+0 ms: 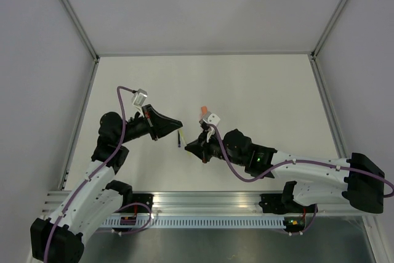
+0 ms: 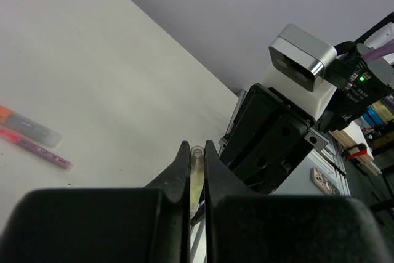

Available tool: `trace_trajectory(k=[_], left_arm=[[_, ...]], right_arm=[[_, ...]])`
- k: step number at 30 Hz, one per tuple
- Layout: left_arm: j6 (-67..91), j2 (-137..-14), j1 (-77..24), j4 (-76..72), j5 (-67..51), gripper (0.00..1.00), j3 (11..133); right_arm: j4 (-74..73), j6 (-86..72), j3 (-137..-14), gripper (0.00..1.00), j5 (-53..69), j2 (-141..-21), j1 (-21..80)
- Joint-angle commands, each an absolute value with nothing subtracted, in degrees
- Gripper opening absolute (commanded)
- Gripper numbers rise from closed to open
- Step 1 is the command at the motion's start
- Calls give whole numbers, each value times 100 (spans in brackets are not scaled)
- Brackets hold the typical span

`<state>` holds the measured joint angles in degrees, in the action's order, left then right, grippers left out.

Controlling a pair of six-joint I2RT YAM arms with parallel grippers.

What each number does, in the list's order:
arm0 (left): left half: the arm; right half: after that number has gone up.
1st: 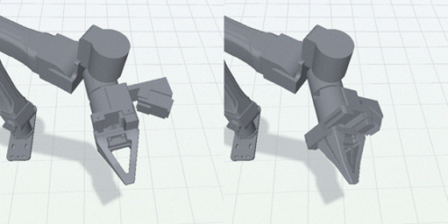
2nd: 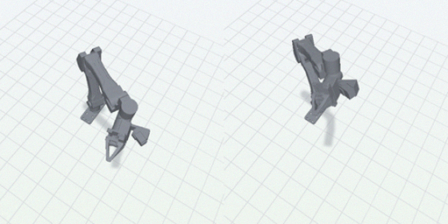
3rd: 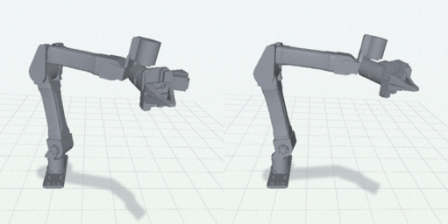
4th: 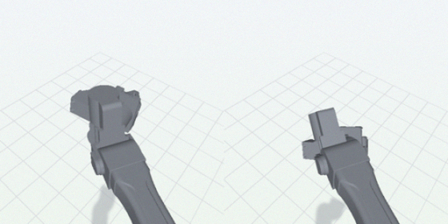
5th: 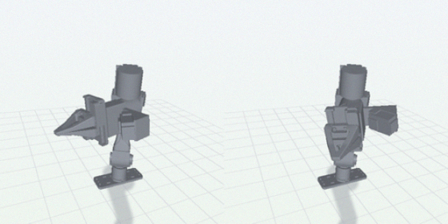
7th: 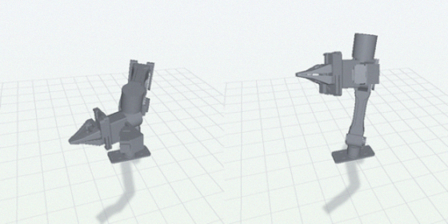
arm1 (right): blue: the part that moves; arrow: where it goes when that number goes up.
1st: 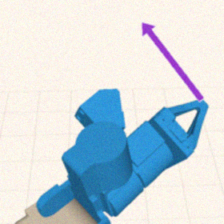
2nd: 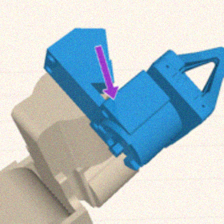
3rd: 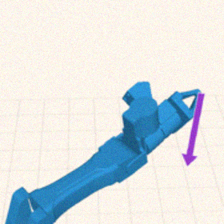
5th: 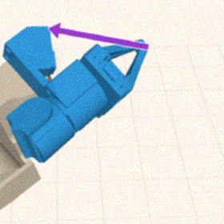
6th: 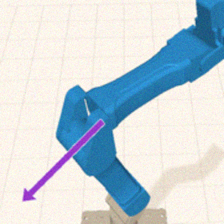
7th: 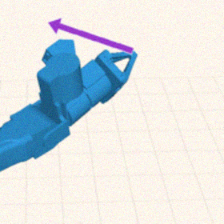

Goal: Insert the pens into the pen caps

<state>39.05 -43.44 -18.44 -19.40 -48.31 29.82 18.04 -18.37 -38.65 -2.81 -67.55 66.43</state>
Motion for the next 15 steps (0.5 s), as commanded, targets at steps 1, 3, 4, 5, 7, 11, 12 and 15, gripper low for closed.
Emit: trace_trajectory(k=[1, 3, 4, 5, 7, 11, 12, 15], left_arm=[[3621, -4333, -1863, -1608, -5265, 5, 3067], [3656, -4342, -1863, -1626, -5282, 8, 3067], [3665, -4342, -1863, -1635, -5317, 9, 3059], [3691, -4342, -1863, -1652, -5335, 9, 3067], [3718, -4342, -1863, -1670, -5370, 11, 3076], [3823, -4342, -1863, -1714, -5361, 19, 3059], [3849, -4350, -1863, -1731, -5370, 23, 3041], [3911, -4342, -1863, -1758, -5370, 31, 3041]], right_arm=[[1934, -1705, -4297, 0, -492, -6574, 6627], [1846, -1670, -4359, 0, -448, -6600, 6618], [1802, -1635, -4429, 0, -431, -6601, 6627], [1741, -1617, -4447, 0, -431, -6618, 6627], [1688, -1591, -4517, 0, -448, -6644, 6627], [1731, -1608, -4570, 0, -448, -6688, 6618], [1749, -1608, -4579, 0, -422, -6715, 6627], [1758, -1635, -4597, 0, -378, -6741, 6627]])
